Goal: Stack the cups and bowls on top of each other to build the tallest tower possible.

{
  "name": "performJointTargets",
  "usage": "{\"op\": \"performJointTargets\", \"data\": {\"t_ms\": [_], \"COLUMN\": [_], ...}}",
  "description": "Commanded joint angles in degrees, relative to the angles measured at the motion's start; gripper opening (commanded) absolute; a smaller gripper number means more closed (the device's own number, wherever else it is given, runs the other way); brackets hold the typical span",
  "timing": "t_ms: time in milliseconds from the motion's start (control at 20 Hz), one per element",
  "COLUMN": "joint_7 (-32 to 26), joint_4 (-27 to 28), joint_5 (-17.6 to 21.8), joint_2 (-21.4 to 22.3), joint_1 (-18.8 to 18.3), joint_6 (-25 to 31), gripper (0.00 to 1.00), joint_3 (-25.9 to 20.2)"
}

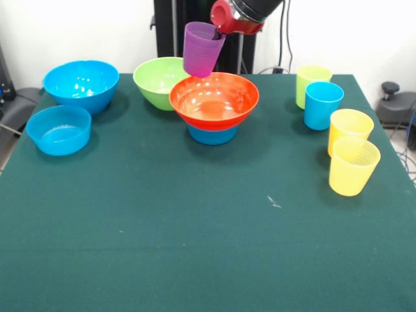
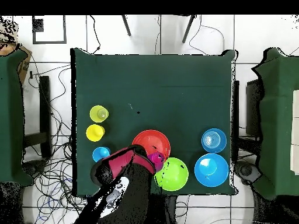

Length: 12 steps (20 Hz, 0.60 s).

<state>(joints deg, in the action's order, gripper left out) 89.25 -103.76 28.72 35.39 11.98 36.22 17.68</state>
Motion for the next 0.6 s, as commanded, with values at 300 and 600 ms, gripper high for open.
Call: {"op": "performJointTargets", "data": {"t_ms": [300, 600], "joint_7": [8.39, 4.26], "joint_4": [3.15, 0.75], "joint_5": [-3.68, -7.00], "joint_2": [-0.41, 4.84], "joint_1": [-0.65, -3.59], "joint_6": [4.21, 6.82], "gripper": [0.00, 0.00], "joint_3": [-4.25, -7.21]}}
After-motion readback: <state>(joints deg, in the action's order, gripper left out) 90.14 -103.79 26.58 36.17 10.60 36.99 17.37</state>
